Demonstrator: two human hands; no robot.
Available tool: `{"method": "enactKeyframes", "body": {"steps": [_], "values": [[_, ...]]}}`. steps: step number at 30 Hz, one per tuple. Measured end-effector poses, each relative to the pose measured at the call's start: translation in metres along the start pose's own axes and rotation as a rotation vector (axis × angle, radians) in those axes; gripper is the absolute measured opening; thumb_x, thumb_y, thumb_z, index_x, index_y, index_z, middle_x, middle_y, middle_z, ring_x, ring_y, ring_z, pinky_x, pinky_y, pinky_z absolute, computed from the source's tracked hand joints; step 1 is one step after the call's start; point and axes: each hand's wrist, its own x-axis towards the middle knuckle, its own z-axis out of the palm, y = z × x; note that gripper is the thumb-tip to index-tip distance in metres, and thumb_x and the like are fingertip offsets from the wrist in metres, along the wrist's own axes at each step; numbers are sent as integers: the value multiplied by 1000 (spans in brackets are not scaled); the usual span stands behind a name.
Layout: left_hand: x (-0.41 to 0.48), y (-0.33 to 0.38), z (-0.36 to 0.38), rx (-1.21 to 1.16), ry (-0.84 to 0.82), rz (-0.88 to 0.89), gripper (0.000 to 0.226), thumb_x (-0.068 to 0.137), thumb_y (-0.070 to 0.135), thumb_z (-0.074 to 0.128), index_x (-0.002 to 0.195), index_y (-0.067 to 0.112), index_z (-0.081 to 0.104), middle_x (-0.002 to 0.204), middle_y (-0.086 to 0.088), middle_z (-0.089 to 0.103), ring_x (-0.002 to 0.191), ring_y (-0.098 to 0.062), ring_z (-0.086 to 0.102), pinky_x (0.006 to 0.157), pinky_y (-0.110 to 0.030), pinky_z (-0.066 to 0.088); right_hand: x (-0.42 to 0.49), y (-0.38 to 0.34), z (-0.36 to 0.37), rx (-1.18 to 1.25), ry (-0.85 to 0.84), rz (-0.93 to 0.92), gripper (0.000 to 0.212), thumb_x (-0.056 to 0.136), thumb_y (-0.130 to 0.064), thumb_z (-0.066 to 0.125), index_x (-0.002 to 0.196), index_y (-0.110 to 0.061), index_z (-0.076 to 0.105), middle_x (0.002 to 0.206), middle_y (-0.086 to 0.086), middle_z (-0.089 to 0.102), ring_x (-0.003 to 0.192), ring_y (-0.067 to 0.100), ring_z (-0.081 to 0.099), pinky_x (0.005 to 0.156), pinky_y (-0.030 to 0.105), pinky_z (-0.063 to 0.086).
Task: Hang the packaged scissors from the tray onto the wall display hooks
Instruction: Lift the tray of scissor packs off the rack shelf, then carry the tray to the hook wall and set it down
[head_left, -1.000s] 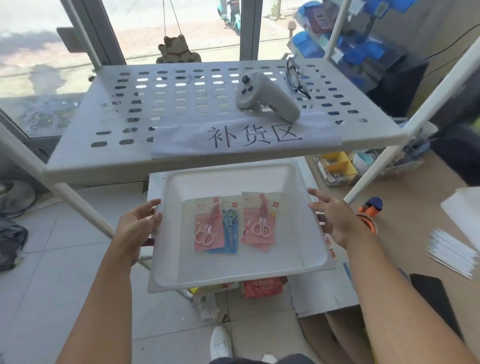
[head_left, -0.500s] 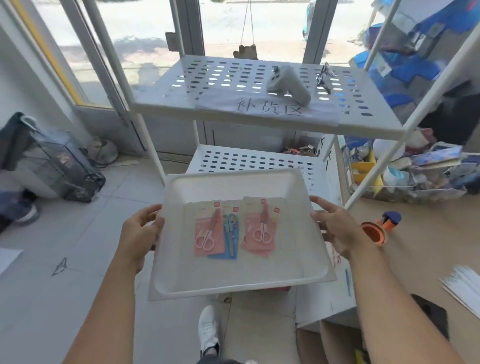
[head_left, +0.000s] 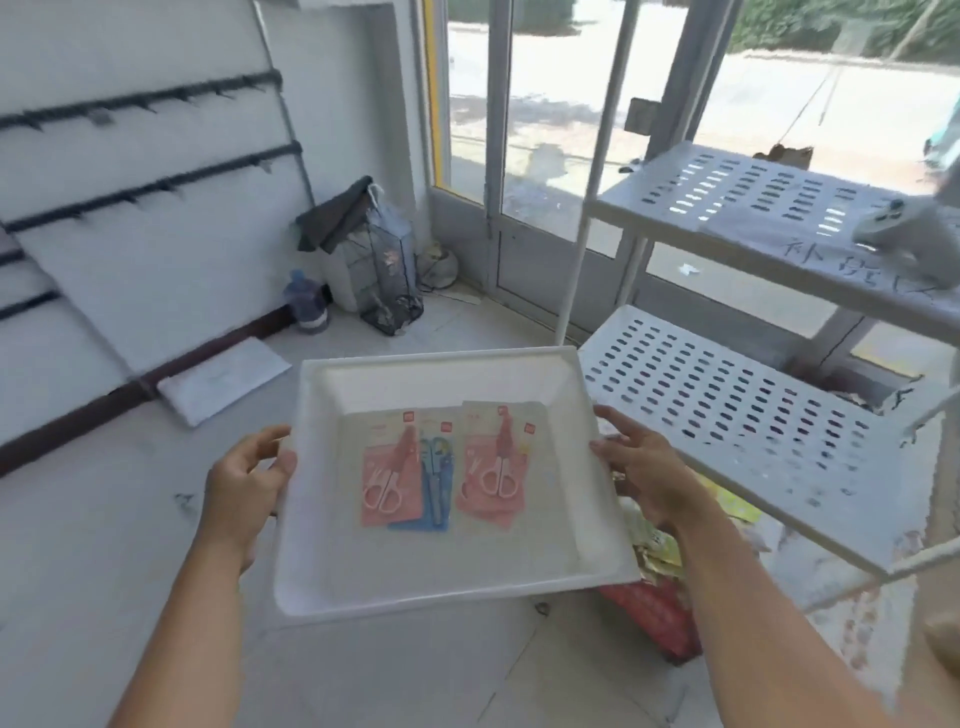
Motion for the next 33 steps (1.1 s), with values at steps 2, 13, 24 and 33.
{"method": "enactKeyframes", "body": {"steps": [2,13,24,33], "values": [[0,-14,-44,-22,89,-30,24,97,10,59,103,32,66,105,-4,68,75,-18,63,60,-30,48,9,-6,47,-18,-67,-3,44,98,0,60,136,-24,62,94,9,65,87,26,67,63,36,60],[-14,-89,-324,-126,526,-125,28,97,5,59,121,18,65,117,-5,65,89,-19,62,69,-28,47,15,-19,361,-147,-433,-30,46,100,-2,58,138,-28,57,95,7,64,91,25,66,75,41,58],[-59,-147,-499,-232,949,-200,35,95,2,60,125,17,67,125,-9,68,102,-28,67,87,-37,52,6,-20,626,-266,-743,-35,45,99,-7,57,137,-32,59,102,6,68,96,27,66,86,45,52],[-24,-161,-610,-281,1202,-238,29,95,0,59,118,15,69,112,-8,69,95,-26,65,74,-30,49,29,-41,825,-346,-984,-12,39,94,-5,56,125,-25,70,93,6,67,79,27,55,68,36,43]]}}
